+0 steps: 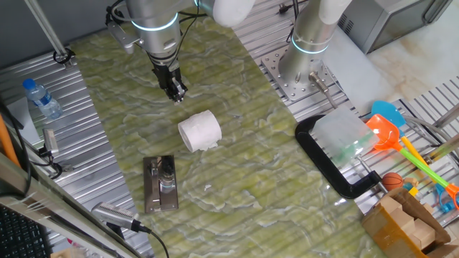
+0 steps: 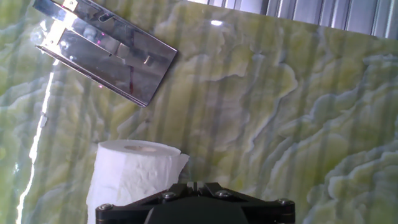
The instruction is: Put the toilet paper on its holder
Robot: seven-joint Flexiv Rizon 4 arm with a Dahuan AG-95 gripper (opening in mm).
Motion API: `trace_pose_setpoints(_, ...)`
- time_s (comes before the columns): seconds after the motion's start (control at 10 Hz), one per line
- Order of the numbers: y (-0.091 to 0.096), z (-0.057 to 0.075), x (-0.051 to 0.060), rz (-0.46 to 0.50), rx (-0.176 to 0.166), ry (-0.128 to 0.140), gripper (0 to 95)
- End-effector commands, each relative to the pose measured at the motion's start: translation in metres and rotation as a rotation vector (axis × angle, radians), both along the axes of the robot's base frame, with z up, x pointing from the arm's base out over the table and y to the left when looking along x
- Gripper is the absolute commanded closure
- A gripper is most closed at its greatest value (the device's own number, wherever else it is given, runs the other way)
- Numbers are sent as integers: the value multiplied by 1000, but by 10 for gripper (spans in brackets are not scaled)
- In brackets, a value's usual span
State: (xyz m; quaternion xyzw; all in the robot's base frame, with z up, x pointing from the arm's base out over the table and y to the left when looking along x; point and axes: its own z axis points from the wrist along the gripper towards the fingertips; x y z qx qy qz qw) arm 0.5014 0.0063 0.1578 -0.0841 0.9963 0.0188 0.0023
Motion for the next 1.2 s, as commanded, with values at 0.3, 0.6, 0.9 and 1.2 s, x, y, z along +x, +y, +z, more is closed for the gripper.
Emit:
trace_pose_setpoints(0.3,1,-1,0,-22,-5,-1,570)
trace_pose_setpoints(0.6,2,-4,0,-34,-2,-1,570)
trace_pose_setpoints(0.9,3,-7,1,-37,-1,18,570)
trace_pose_setpoints(1.2,4,-9,1,-65,1,37,570)
